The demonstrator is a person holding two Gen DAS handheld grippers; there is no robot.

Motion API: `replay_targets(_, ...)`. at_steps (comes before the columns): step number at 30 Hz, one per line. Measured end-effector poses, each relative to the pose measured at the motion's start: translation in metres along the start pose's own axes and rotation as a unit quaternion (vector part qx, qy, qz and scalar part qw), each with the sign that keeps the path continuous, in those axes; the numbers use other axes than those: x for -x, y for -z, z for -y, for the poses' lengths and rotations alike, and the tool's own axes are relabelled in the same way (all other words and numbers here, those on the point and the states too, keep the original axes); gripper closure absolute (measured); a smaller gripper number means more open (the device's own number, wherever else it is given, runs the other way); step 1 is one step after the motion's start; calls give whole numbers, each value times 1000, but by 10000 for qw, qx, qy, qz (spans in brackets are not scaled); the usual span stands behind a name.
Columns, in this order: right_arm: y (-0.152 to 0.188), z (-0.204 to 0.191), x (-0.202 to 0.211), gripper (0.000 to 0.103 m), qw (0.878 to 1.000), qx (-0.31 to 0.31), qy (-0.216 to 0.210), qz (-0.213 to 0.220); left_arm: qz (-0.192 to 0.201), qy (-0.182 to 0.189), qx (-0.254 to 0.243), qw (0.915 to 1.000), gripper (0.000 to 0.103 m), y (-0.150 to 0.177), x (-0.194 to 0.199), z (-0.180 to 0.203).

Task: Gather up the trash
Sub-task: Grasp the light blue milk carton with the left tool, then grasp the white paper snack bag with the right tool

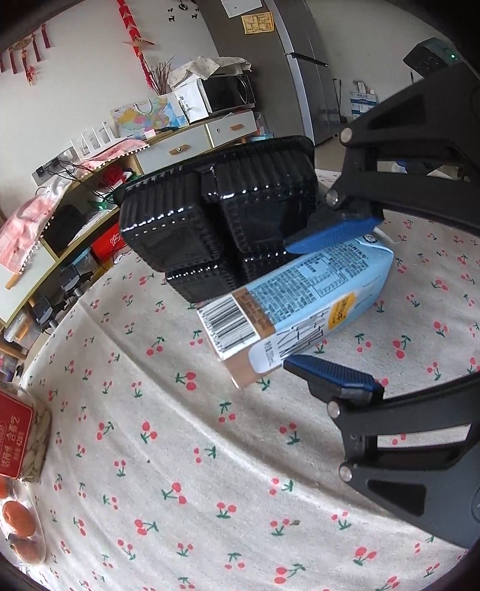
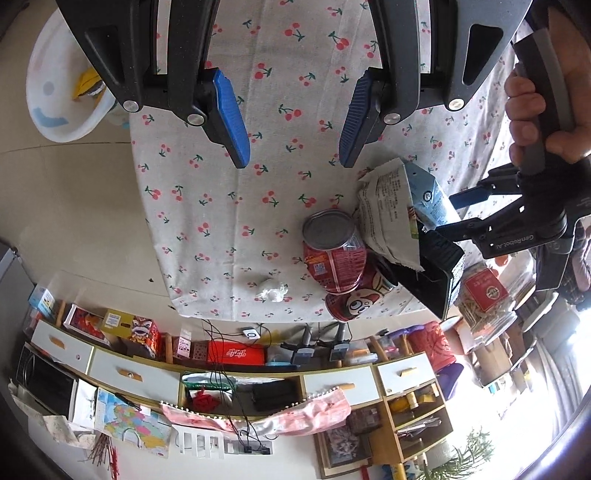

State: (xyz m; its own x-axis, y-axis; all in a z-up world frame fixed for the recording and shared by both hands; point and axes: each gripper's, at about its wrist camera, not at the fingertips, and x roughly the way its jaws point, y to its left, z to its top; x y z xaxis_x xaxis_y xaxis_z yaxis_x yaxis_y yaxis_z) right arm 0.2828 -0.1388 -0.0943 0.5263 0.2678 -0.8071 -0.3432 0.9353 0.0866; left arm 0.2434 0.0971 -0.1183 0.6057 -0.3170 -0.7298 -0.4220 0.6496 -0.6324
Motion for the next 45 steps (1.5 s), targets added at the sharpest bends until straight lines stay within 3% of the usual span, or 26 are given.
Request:
replay_targets(8,1,-18,-15,52,9997,201,-79,-104,127,45,-98,9999,46,0,7,-4)
replay_targets(13,1,-25,-22,53,9994,267,-181,-138,208,156,-156,9995,60,0,18,-11)
replay_targets(17,1,-35,-27,53,9988,364,-273,-153,224,166,-231,9993,63,2,29,-19)
replay_targets(29,-1,-99,-52,53,9921,1142,-514,-77,410,-197,-342,9984,65,16,73,-51)
replay_targets(33,-3,-120,-64,53,9896,1432,-149,-54,525,-302,-295,9977,65,16,88,-63)
replay_targets(35,-4,-123,-72,60,9898,1419,-96,-72,619,-366,-393,9966,65,15,95,-63)
replay_targets(37,-6,-122,-78,87,9913,1303,-72,-163,693,-425,-486,9955,65,16,100,-61)
replay_targets(39,-7,-122,-76,94,9919,1250,-160,-157,728,-407,-477,9954,65,15,104,-64)
replay_targets(45,-8,-113,-48,97,9945,984,-362,-67,768,-280,-468,9956,65,16,107,-61)
